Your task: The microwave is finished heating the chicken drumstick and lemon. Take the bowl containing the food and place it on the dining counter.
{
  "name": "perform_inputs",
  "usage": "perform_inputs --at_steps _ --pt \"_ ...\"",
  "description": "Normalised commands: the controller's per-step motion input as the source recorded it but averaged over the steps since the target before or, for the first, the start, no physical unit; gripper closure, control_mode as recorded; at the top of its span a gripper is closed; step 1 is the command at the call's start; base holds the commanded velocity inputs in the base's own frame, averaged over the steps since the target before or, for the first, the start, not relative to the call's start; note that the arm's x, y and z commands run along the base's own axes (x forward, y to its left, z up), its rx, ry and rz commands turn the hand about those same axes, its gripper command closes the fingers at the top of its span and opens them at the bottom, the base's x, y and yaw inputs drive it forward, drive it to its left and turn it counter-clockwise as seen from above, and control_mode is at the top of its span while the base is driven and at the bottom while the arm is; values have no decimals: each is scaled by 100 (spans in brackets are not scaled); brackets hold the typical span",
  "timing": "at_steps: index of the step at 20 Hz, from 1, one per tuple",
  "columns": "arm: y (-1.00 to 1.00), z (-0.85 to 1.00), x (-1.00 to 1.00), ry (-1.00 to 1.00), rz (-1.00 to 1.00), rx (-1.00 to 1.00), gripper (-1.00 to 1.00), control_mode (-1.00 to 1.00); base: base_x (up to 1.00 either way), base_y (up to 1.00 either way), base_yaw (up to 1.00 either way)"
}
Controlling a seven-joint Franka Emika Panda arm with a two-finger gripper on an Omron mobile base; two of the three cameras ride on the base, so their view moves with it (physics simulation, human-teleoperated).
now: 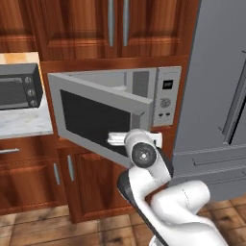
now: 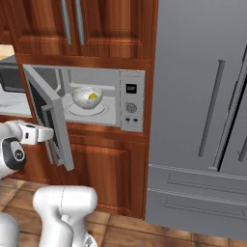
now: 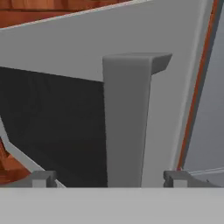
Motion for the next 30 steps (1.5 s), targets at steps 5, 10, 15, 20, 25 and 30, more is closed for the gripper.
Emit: perform_inputs --at_steps 5,10,15,20,25,30 --pt "19 56 -59 -10 0 0 -100 -100 0 0 0" --pt "-96 3 -83 1 7 4 -100 -100 0 0 0" --pt "-100 0 -41 0 20 15 -100 -100 0 0 0" --pt "-100 -10 29 3 22 32 -100 -100 0 0 0" --pt "-100 -63 63 23 19 50 -100 -100 0 0 0" --pt "-50 -55 75 15 18 45 -100 -100 0 0 0"
